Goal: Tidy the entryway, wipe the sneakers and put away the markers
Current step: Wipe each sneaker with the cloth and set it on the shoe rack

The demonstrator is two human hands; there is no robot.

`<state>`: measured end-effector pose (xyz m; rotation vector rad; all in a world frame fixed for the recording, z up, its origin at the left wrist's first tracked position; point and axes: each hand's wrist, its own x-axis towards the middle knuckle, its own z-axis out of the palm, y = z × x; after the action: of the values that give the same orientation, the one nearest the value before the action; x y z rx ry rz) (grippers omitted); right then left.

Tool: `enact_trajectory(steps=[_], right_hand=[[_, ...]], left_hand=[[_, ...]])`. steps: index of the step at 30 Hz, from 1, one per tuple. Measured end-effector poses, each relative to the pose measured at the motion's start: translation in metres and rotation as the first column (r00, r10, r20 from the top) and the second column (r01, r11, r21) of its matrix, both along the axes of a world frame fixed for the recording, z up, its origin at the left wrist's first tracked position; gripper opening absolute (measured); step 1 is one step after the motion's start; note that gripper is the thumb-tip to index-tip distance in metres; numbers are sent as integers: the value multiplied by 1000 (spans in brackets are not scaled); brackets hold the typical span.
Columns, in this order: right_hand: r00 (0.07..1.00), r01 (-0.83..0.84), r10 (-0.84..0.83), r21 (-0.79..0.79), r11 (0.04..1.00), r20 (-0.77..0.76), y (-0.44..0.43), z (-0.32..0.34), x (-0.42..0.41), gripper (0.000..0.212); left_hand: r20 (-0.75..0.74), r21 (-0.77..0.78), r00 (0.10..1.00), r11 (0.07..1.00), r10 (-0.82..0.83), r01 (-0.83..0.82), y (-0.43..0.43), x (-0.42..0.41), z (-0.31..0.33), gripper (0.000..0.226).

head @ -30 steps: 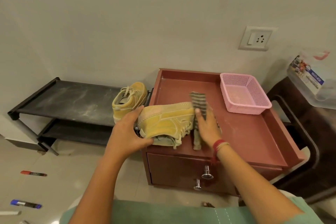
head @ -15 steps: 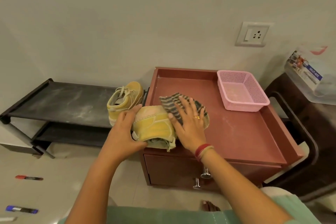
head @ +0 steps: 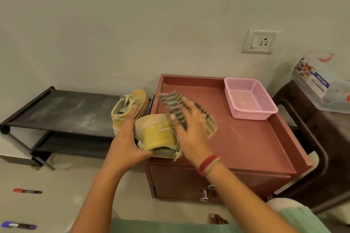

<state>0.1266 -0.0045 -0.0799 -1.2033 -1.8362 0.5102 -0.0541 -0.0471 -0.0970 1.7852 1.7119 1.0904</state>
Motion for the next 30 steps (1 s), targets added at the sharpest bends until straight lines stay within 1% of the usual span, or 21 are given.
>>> enact_trajectory(steps=[1,2,3,4,7,9,11,13,15,16,17,18,19,20,21,22,23,26,28,29,30], right_hand=[[981,-65,58,34,997,184,-6,-4,-9,42],[950,-104,84,49,993,302,-8,-14,-15,44],[933,-101,77,49,994,351,-9,-21,-16,46],[944,-54,37,44,998,328,-4,-28,-13,49],[977,151,-143,-43,988,160,16,-38,11,62],[973,229,-232,-238,944,14,35,-54,34,62],[920,206,-328,-447,871,-214,47,-65,52,60],[766,117,-450,-589,800,-459,51,-60,62,50],[538,97,-535,-583,807,-651,50,-44,67,37],[471,147,-527,-526,837,-707,47,-37,69,30],[500,204,-491,-454,867,-713,43,-29,67,25],[594,218,-425,-372,902,-683,39,-26,64,24],[745,186,-325,-286,940,-583,35,-27,58,31],[900,128,-207,-223,966,-384,33,-30,52,38],[982,106,-130,-168,980,-139,33,-40,48,42],[995,99,-96,-101,990,37,34,-48,46,45],[990,125,-119,-76,989,77,38,-56,47,47],[950,213,-265,-277,937,-164,45,-57,48,47],[917,238,-334,-371,897,-219,47,-52,45,45],[865,238,-383,-407,882,-324,49,-49,42,39],[759,211,-456,-487,848,-465,51,-47,41,34]], left_hand=[[6,2,1000,1000,-3,3,0,0,0,121],[6,4,1000,1000,-8,8,1,-1,0,121],[1,5,1000,1000,-16,16,1,-2,-1,119],[-5,6,1000,1000,-25,25,1,-4,-1,116],[-12,-11,1000,1000,-9,9,3,-5,-1,99],[-6,-20,1000,1000,7,-7,5,-5,0,95],[23,-23,999,999,24,-24,7,-4,1,95],[75,-35,996,999,41,-39,10,-5,2,95],[130,-54,990,997,58,-51,13,-6,2,93],[152,-63,986,996,66,-57,15,-7,2,92],[168,-70,983,996,68,-57,16,-9,2,91],[179,-74,982,996,63,-51,17,-11,1,90],[186,-78,981,996,51,-37,18,-13,1,90],[194,-81,980,997,33,-17,19,-14,1,90],[202,-81,979,997,12,4,19,-16,1,91],[211,-77,977,997,-7,23,19,-17,1,91],[219,-71,976,997,-20,36,18,-17,0,91],[237,-50,971,997,-39,52,16,-14,-3,89],[253,-42,967,998,-36,48,15,-12,-3,91],[265,-43,964,998,-27,39,15,-11,-3,92],[279,-47,960,998,-14,28,15,-12,-3,93]])
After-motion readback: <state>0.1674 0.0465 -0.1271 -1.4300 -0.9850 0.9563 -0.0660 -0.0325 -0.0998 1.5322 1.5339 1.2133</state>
